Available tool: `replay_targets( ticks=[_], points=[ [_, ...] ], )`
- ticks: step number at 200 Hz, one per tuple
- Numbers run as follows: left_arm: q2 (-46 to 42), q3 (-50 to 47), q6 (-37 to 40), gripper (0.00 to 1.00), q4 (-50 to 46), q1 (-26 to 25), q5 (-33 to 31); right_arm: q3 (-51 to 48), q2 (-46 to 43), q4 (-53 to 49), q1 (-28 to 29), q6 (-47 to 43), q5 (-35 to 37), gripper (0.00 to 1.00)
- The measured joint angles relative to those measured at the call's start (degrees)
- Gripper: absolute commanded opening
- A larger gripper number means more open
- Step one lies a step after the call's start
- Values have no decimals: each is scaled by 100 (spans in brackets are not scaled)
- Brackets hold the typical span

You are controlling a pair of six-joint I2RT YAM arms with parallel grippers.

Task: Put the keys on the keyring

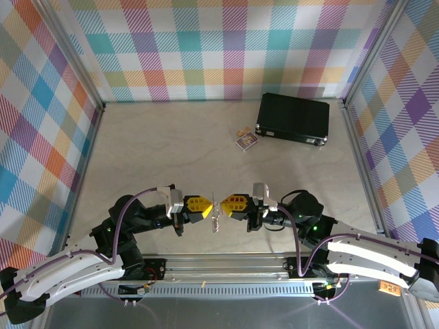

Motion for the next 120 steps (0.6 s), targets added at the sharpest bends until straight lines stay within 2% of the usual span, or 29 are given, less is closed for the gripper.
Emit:
replay_targets(
  ticks=[120],
  points=[
    [0, -33, 0, 0, 2, 0, -2, -2, 66, 66, 2, 0, 15, 0]
  ],
)
